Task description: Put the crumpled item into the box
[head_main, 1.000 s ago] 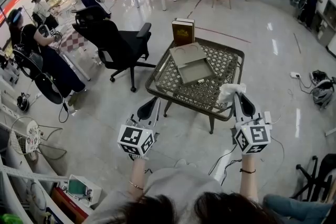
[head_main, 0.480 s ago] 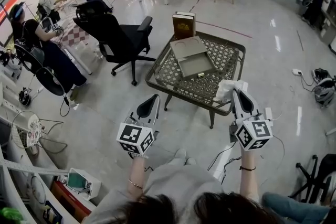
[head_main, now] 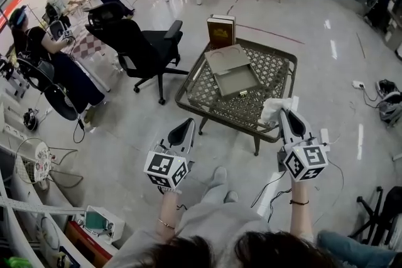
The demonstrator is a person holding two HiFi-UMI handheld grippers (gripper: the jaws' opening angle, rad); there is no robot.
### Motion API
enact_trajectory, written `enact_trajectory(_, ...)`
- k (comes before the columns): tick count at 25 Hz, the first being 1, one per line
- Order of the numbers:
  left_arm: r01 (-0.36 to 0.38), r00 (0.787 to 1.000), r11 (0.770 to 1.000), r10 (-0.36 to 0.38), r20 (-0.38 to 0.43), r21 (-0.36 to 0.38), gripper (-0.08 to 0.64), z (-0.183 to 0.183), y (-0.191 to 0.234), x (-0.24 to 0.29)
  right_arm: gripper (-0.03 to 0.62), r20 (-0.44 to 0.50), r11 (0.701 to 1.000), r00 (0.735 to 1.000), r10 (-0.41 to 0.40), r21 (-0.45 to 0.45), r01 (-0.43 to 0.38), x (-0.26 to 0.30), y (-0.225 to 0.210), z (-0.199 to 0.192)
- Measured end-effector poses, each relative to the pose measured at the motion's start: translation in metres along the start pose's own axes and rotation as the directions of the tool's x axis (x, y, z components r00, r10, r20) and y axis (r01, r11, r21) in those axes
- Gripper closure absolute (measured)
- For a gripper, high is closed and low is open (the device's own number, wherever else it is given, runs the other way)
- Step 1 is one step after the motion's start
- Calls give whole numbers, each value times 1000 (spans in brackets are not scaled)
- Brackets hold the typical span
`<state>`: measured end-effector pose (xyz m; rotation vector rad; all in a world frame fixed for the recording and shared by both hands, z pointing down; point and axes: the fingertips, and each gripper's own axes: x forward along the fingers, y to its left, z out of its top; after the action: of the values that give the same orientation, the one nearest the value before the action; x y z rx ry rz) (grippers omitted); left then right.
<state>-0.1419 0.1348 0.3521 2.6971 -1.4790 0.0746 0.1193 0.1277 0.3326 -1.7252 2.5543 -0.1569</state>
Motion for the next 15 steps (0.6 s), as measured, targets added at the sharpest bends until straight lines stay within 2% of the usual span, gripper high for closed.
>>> enact_trajectory(15,71,997,996,-72,-13,-55,543,-8,51,91,540,-39,999,998,-39,1,39,85,-25,-6)
